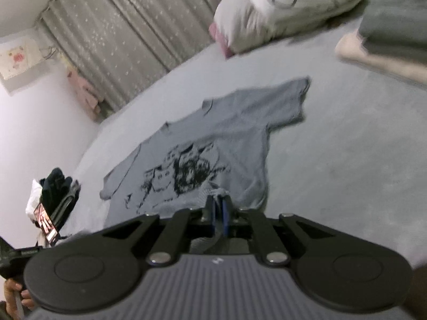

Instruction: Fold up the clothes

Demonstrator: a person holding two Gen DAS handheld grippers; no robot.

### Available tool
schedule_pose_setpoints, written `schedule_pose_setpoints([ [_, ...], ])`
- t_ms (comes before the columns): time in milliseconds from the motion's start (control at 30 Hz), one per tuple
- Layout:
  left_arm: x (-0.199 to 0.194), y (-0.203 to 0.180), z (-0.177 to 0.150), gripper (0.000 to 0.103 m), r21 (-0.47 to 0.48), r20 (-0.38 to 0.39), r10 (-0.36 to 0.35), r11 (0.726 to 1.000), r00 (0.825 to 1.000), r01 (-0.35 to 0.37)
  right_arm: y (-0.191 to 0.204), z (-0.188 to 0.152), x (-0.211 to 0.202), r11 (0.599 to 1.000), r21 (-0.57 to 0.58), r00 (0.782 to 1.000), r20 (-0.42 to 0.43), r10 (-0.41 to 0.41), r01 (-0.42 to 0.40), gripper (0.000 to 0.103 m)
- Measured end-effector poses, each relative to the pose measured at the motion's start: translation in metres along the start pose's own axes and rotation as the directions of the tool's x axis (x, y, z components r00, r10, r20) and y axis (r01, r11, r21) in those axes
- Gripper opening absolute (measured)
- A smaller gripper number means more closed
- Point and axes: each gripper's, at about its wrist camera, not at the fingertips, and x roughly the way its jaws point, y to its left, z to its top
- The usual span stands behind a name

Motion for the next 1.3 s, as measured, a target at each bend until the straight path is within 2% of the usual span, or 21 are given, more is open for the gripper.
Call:
schedule_pose_setpoints([
  [100, -0.013, 0.0, -0.009, 0.002, -0.001, -0.049, -0.003, 1.0, 0.999, 0.003, 0.003, 0.002, -0.024, 1.0, -0.006, 1.0, -0.006, -0.018, 0.018, 0.006],
  [200, -0.013, 0.006, -0.024, 0.002, 0.02, -0.12, 0.033, 0.999, 0.992, -0.03, 0.004, -0.005, -0.033, 0.999, -0.03, 0.998, -0.055, -0.041, 0.04, 0.006],
  [300, -0.002, 0.02, -0.047, 0.002, 0.064, -0.212, 0.123, 0.992, 0.969, -0.112, 0.002, -0.023, -0.029, 0.995, -0.064, 0.989, -0.127, -0.079, 0.072, 0.006],
  [367, 0.007, 0.029, -0.059, 0.002, 0.086, -0.26, 0.178, 0.983, 0.949, -0.161, -0.002, -0.04, -0.02, 0.991, -0.092, 0.975, -0.19, -0.116, 0.099, 0.006],
  [433, 0.014, 0.04, -0.068, 0.002, 0.088, -0.307, 0.203, 0.979, 0.93, -0.185, -0.008, -0.058, -0.009, 0.983, -0.13, 0.953, -0.259, -0.158, 0.128, 0.009],
  [533, 0.014, 0.054, -0.064, 0.005, 0.043, -0.339, 0.156, 0.988, 0.928, -0.151, -0.014, -0.075, -0.001, 0.973, -0.181, 0.922, -0.333, -0.2, 0.146, 0.021],
  [600, 0.01, 0.058, -0.054, 0.01, 0.019, -0.325, 0.139, 0.99, 0.935, -0.14, -0.017, -0.078, -0.002, 0.966, -0.204, 0.917, -0.331, -0.222, 0.16, 0.026],
  [667, 0.009, 0.057, -0.043, 0.026, 0.037, -0.285, 0.158, 0.987, 0.946, -0.154, -0.018, -0.072, -0.004, 0.958, -0.222, 0.925, -0.291, -0.244, 0.182, 0.033],
  [700, 0.008, 0.056, -0.037, 0.03, 0.048, -0.262, 0.169, 0.986, 0.95, -0.163, -0.019, -0.064, -0.003, 0.959, -0.215, 0.935, -0.264, -0.238, 0.183, 0.039],
  [767, 0.013, 0.049, -0.024, 0.031, 0.072, -0.218, 0.2, 0.979, 0.955, -0.189, -0.021, -0.048, 0.004, 0.969, -0.183, 0.951, -0.229, -0.207, 0.167, 0.047],
  [867, 0.027, 0.037, -0.009, 0.031, 0.107, -0.169, 0.229, 0.971, 0.959, -0.213, -0.028, -0.025, 0.022, 0.979, -0.137, 0.968, -0.182, -0.174, 0.15, 0.048],
  [1000, 0.051, 0.028, 0.011, 0.036, 0.112, -0.129, 0.242, 0.967, 0.962, -0.228, -0.048, 0.024, 0.072, 0.982, -0.033, 0.977, -0.097, -0.187, 0.185, 0.048],
  [1067, 0.071, 0.025, 0.03, 0.044, 0.131, -0.113, 0.283, 0.954, 0.952, -0.268, -0.056, 0.043, 0.096, 0.977, -0.003, 0.973, -0.084, -0.213, 0.213, 0.048],
  [1133, 0.09, 0.02, 0.048, 0.047, 0.169, -0.089, 0.329, 0.935, 0.94, -0.312, -0.062, 0.059, 0.112, 0.976, 0.007, 0.973, -0.081, -0.218, 0.22, 0.049],
  [1200, 0.111, 0.017, 0.07, 0.05, 0.227, -0.049, 0.385, 0.903, 0.922, -0.365, -0.063, 0.079, 0.134, 0.977, -0.003, 0.974, -0.078, -0.212, 0.212, 0.05],
  [1300, 0.143, 0.014, 0.11, 0.052, 0.308, 0.026, 0.437, 0.852, 0.899, -0.423, -0.046, 0.104, 0.172, 0.978, -0.1, 0.98, -0.069, -0.188, 0.181, 0.054],
])
